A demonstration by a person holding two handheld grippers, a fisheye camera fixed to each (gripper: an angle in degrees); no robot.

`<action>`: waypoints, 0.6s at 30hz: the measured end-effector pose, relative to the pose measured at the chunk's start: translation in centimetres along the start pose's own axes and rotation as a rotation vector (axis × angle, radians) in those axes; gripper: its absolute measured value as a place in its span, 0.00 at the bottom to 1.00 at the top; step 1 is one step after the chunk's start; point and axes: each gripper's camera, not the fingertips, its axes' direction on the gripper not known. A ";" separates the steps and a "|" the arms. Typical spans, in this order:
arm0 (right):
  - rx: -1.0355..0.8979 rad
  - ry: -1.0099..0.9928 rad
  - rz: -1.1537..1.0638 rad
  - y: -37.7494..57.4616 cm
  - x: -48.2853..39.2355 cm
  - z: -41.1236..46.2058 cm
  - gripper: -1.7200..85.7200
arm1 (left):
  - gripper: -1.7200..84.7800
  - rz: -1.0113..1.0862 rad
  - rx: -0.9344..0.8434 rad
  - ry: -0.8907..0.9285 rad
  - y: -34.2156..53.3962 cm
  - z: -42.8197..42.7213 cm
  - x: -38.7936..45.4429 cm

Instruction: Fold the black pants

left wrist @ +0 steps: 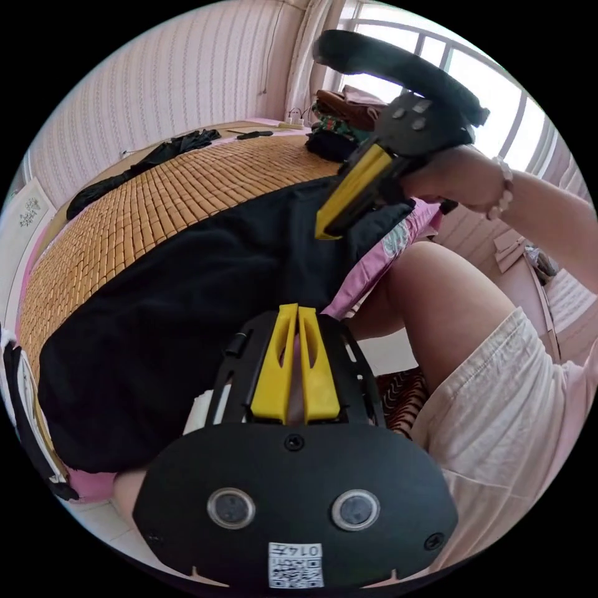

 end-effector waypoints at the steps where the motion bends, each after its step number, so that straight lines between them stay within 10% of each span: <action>1: 0.012 0.017 -0.002 -1.6 0.4 -0.5 0.01 | 0.01 0.006 0.016 0.006 -0.2 0.0 -0.3; 12: 0.133 -0.025 -0.211 -16.3 -2.6 -1.6 0.01 | 0.01 -0.329 0.309 0.127 2.5 -11.8 -11.7; 18: 0.152 0.021 -0.200 -23.1 -3.8 0.6 0.01 | 0.01 -0.738 0.269 -0.270 12.6 -16.0 -28.0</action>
